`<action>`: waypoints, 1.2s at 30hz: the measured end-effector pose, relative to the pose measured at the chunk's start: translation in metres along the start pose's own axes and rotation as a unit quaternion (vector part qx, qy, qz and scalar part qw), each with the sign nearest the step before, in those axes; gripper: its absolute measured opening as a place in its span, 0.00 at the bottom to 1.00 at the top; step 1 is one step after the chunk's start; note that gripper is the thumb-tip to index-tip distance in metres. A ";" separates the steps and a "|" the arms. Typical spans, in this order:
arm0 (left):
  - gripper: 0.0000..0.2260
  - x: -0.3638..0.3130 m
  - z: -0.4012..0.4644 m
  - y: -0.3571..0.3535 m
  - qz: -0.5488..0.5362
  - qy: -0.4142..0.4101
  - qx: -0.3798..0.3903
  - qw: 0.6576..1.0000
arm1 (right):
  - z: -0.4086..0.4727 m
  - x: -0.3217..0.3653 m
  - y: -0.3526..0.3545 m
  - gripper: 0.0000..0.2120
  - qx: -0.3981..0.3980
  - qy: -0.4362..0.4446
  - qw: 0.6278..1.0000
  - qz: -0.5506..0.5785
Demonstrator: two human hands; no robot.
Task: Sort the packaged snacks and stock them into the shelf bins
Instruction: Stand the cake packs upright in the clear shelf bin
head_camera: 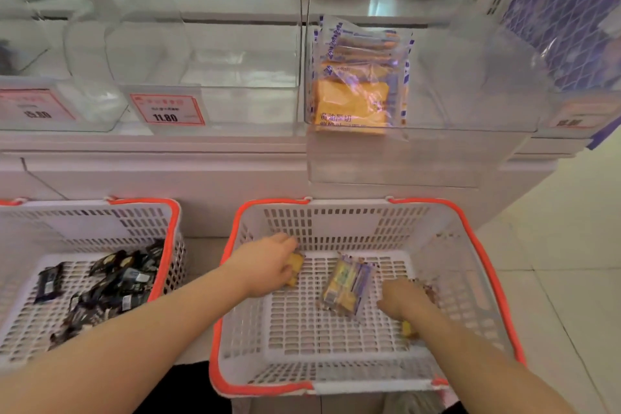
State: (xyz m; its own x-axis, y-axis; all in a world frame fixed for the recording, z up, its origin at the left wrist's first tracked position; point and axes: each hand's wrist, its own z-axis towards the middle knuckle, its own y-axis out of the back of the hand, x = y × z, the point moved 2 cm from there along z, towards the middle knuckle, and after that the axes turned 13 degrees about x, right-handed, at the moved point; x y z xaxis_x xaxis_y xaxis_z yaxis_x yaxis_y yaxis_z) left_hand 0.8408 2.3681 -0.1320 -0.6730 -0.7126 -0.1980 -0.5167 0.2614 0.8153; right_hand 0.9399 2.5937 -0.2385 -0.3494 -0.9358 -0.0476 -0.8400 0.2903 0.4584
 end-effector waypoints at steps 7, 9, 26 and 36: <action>0.15 -0.022 0.030 -0.020 -0.004 -0.018 0.041 0.999 | 0.045 -0.064 -0.046 0.24 -0.004 -0.082 0.952 0.295; 0.17 -0.028 0.036 -0.020 -0.018 -0.019 0.052 0.998 | 0.057 -0.079 -0.062 0.27 0.012 -0.094 0.932 0.350; 0.32 -0.045 0.048 -0.024 -0.192 0.009 -0.030 0.981 | -0.038 -0.029 0.050 0.10 -0.041 0.352 0.909 0.218; 0.24 -0.045 0.003 0.009 -0.674 -0.043 -0.022 0.737 | -0.120 -0.033 0.084 0.15 -0.108 0.457 0.760 0.448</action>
State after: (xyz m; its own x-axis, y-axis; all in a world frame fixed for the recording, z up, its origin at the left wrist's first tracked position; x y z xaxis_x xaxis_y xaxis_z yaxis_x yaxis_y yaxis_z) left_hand 0.8646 2.4047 -0.1174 0.4036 -0.2618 -0.8767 -0.7306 -0.6689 -0.1366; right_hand 0.9309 2.6249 -0.0921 -0.2244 -0.1572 0.9617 -0.3123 0.9465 0.0819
